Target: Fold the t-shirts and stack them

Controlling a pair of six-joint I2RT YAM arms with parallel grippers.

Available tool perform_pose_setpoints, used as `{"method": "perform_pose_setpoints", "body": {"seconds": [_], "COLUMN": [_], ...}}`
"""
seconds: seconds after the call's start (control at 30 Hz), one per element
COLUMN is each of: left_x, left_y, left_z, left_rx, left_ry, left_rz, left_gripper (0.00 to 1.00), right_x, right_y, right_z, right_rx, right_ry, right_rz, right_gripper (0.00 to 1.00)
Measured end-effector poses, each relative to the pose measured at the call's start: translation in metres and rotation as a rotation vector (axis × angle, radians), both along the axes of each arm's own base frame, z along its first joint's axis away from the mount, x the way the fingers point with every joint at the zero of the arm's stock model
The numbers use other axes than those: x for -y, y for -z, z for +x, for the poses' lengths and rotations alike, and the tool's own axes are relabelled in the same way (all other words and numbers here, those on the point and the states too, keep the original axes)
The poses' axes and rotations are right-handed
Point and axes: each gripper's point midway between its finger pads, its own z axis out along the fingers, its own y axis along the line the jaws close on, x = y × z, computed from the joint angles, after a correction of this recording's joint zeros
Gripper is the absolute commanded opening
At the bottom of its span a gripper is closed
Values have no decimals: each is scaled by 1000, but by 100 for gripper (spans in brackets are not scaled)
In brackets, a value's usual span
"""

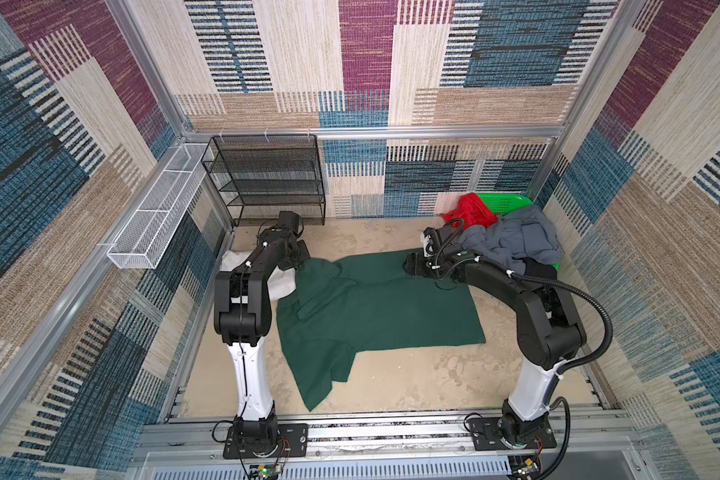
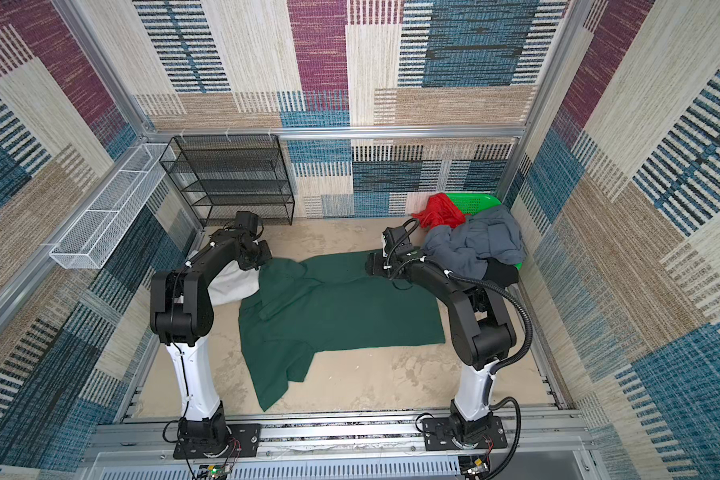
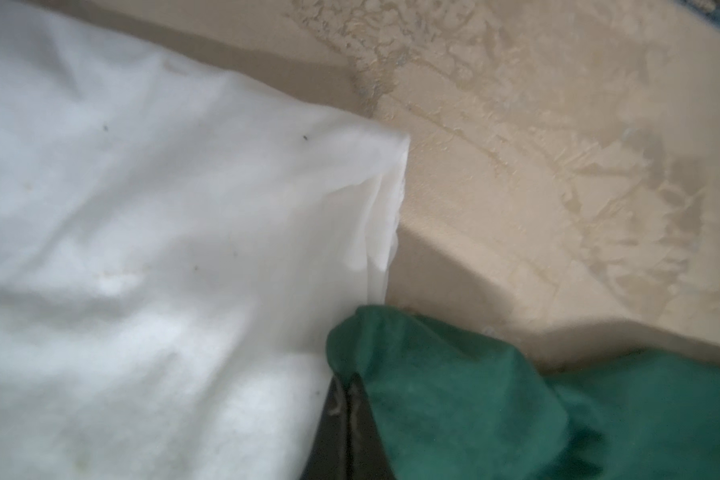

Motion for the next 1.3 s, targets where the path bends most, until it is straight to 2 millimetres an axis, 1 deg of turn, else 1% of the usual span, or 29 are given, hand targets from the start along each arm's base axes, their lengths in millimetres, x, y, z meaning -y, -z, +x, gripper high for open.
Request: {"method": "perform_pose_setpoints", "body": {"seconds": [0.07, 0.2, 0.33, 0.43, 0.5, 0.53, 0.6, 0.7, 0.8, 0.83, 0.87, 0.9, 0.93, 1.0, 1.1, 1.17, 1.23, 1.3], "left_x": [1, 5, 13, 29, 41, 47, 60, 81, 104, 112, 119, 126, 131, 132, 128, 119, 109, 94], "left_y": [-4, -28, -51, -61, -60, -56, -50, -42, -36, -33, -29, -25, -22, -21, -25, -32, -41, -48], "left_z": [-2, -14, -39, -62, -75, -83, -93, -102, -103, -102, -101, -100, -99, -98, -100, -103, -104, -102], "left_rx": [0, 38, 82, 114, 124, 116, 109, 100, 102, 96, 90, 82, 74, 71, 83, 98, 122, 139], "left_ry": [3, 13, 23, 46, 60, 69, 82, 107, 146, 161, 175, 188, 198, 200, 192, 176, 159, 127], "left_rz": [-4, -26, -41, -60, -72, -78, -82, -91, -87, -88, -87, -87, -91, -90, -75, -53, -41, -34], "left_gripper": [0, 0, 0, 0, 0, 0, 0, 0, 0, 3, 14, 30, 41, 58, 67, 72, 73, 74], "right_x": [0, 0, 2, 1, 0, 0, -1, -1, -3, -4, -4, -5, -6, -6, -5, -5, -4, -5], "right_y": [0, 0, -1, -1, -1, 0, 2, 3, 4, 5, 6, 7, 8, 11, 13, 15, 16, 15], "right_z": [0, 0, 1, 3, 4, 5, 6, 9, 12, 13, 14, 15, 15, 14, 13, 12, 11, 12], "right_rx": [0, 1, 4, 7, 7, 6, 0, -3, -2, -4, -6, -10, -14, -21, -29, -37, -45, -45], "right_ry": [0, 0, 6, 3, 3, 0, -1, -3, -7, -7, -8, -10, -12, -13, -14, -14, -13, -15], "right_rz": [0, -1, -8, -10, -9, -12, -14, -18, -17, -18, -17, -17, -15, -16, -19, -22, -27, -30], "right_gripper": [82, 82, 82, 82, 81, 81, 81, 82, 82, 82, 82, 82, 82, 82, 82, 81, 81, 81]}}
